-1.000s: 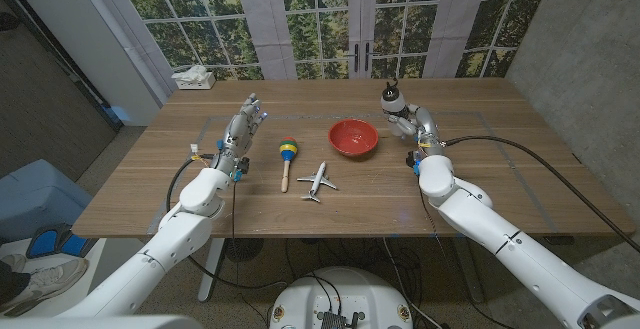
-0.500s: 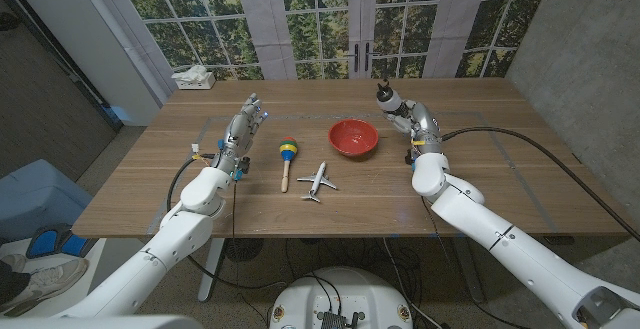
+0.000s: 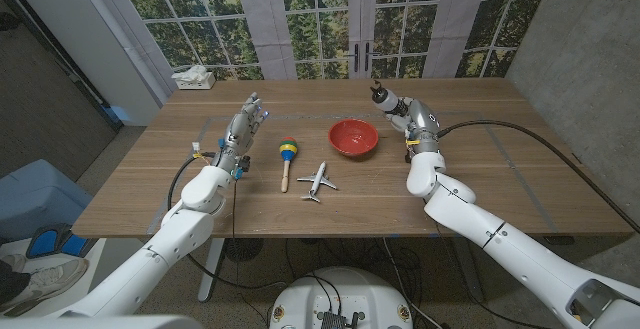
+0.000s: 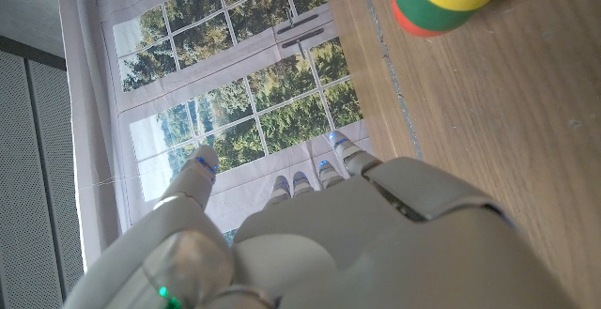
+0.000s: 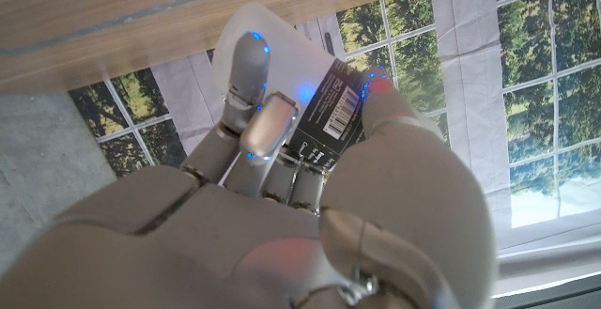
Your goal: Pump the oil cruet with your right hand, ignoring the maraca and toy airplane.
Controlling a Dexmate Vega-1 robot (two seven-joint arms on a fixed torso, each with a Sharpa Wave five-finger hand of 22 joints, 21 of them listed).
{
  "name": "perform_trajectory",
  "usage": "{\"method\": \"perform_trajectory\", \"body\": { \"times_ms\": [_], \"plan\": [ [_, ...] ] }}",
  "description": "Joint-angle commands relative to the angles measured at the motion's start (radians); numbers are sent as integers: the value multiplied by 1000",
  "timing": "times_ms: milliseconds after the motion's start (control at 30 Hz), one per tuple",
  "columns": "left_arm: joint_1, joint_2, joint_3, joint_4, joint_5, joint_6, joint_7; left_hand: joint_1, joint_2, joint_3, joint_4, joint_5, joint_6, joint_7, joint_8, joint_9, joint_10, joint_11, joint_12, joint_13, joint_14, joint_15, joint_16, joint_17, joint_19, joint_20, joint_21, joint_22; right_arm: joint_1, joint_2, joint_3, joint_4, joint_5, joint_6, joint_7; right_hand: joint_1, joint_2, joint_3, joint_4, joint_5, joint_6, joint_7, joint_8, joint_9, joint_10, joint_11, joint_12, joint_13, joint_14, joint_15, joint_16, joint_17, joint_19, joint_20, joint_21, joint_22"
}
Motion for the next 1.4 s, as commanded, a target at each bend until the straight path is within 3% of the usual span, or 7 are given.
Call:
{"method": "perform_trajectory", "body": {
  "times_ms": [33,1400],
  "plan": [
    [-14,-4,5,15,-4,-1,-10,-11,31,1,-5,-4,0,-2,3,5,-37,-2,1,2,-73,-92,0,3,4,-61,-5,3,24,1,-45,16,-112,-80,-9,-13,115,56,44,6,29,-34,-2,6,43,-38,-3,3,-1,-2,1,3,-7,-87,12,-2],
    [-4,6,-4,22,-40,-17,-58,-13,28,-2,-9,-4,2,-2,2,5,-43,1,0,2,-77,-90,-1,3,1,-59,-6,3,117,-32,-197,70,-469,-254,83,-29,112,63,44,6,42,-51,-10,6,53,-60,-25,7,-4,-2,-1,3,-24,-87,15,-29]
  ]
}}
